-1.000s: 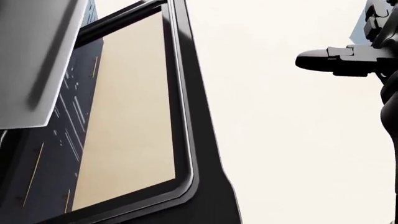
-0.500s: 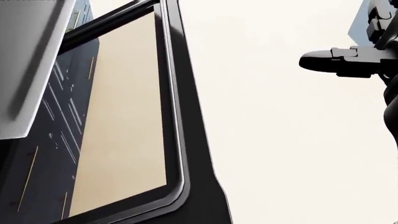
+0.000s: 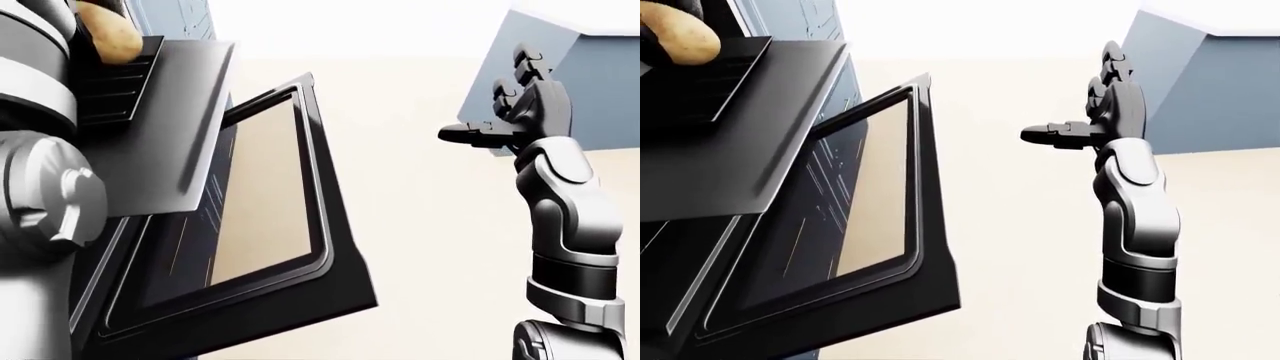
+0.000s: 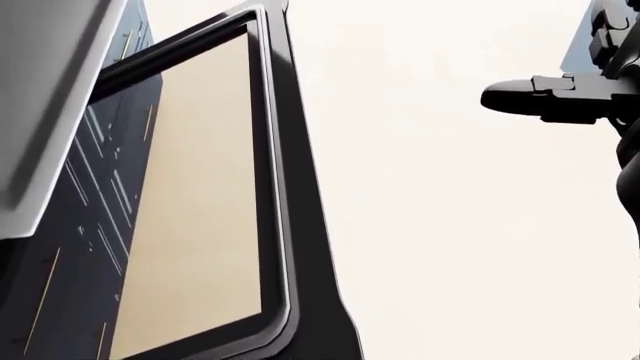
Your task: Place the potato on the top rack of the oven.
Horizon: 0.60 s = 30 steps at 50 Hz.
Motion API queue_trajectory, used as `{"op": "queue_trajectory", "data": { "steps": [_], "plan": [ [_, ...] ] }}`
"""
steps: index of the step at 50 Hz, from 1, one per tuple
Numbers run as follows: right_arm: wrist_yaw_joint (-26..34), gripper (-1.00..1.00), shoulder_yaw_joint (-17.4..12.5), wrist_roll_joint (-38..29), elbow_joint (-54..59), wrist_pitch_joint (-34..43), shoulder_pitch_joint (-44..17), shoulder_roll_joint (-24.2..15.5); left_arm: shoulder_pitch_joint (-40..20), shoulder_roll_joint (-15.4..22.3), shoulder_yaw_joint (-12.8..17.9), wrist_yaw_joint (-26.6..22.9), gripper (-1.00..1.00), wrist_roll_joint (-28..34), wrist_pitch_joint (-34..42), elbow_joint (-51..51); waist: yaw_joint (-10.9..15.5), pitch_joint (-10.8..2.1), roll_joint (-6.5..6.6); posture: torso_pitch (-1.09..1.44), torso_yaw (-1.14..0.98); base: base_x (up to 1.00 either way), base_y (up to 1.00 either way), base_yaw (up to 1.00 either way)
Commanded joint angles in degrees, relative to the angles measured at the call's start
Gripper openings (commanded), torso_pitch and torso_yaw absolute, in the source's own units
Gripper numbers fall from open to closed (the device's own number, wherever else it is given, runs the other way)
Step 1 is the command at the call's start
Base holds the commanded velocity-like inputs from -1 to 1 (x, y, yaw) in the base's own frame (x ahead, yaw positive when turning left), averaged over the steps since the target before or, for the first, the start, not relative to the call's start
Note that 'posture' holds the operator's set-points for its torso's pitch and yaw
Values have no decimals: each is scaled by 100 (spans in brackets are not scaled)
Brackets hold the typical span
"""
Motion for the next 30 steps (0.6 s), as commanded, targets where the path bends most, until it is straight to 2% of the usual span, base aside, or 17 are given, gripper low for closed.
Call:
{"op": "queue_trajectory", "data": {
  "steps": [1, 15, 16, 17, 30],
  "plan": [
    [-12, 100, -72, -8, -174, -179, -173, -89, -254, 41, -9, 138, -98, 45, -8, -260, 0, -184, 24, 0, 0, 0, 0, 0],
    [-23, 100, -78, -4, -161, -209, -139, -90, -182, 103, 17, 169, -98, 165, 15, -267, -14, -192, 46, 0, 0, 0, 0, 0],
    [-20, 100, -75, -9, -143, -221, -139, -90, -197, 80, 40, 133, -13, 139, 45, -266, -15, -193, 45, 0, 0, 0, 0, 0],
    [-19, 100, -77, -7, -137, -222, -146, -92, -195, 81, 29, 117, 100, 150, 47, -268, -14, -195, 43, 0, 0, 0, 0, 0],
    [-17, 100, -73, -18, -112, -242, -153, -97, -168, 87, 46, 190, 100, 133, 79, -261, 22, -221, 20, 0, 0, 0, 0, 0]
  ]
}}
